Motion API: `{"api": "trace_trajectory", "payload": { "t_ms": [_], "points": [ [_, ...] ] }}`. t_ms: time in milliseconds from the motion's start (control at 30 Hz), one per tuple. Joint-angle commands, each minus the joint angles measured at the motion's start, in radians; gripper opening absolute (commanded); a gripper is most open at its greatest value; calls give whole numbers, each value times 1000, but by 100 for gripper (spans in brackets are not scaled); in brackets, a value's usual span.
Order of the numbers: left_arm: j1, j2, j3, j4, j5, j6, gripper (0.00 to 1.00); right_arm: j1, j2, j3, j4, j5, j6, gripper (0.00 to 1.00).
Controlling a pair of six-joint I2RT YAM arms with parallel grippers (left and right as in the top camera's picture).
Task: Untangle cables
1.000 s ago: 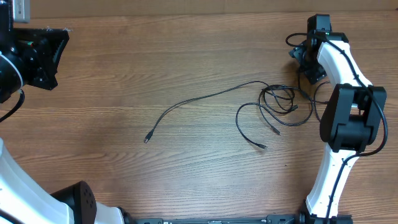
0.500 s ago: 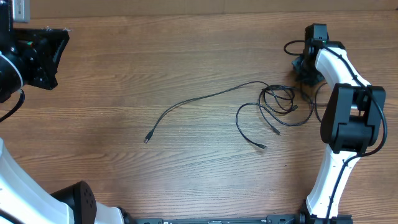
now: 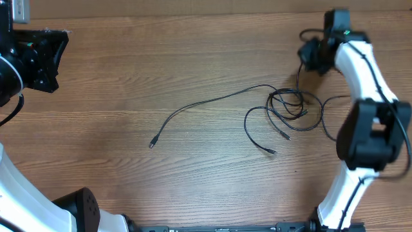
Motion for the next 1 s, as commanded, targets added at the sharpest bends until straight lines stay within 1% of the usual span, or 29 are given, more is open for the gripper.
{"api": "trace_trajectory", "payload": {
  "t_ms": [0, 133, 233, 367, 467, 533, 700, 967],
  "points": [
    [-7, 0, 8, 2, -14, -12, 6, 16, -224, 127, -17, -150, -82, 4],
    [-7, 5, 8, 2, -14, -6, 5, 42, -348, 211, -61, -152, -134, 4],
    [-7, 11, 8, 2, -15, -6, 5, 50, -422, 261, -63, -148, -197, 4],
    [-7, 15, 8, 2, -14, -6, 5, 12, -458, 320, -27, -105, -259, 4],
    [-7, 15, 8, 2, -15, -6, 5, -39, -458, 338, 58, -108, -328, 4],
    [-7, 15, 8, 2, -14, -6, 5, -76, -454, 338, 147, -109, -422, 4],
    [-7, 15, 8, 2, -14, -7, 5, -143, -418, 338, 372, -90, -524, 4],
    [-7, 14, 8, 2, -14, -14, 5, -155, -304, 338, 637, 119, -656, 4]
  ]
}}
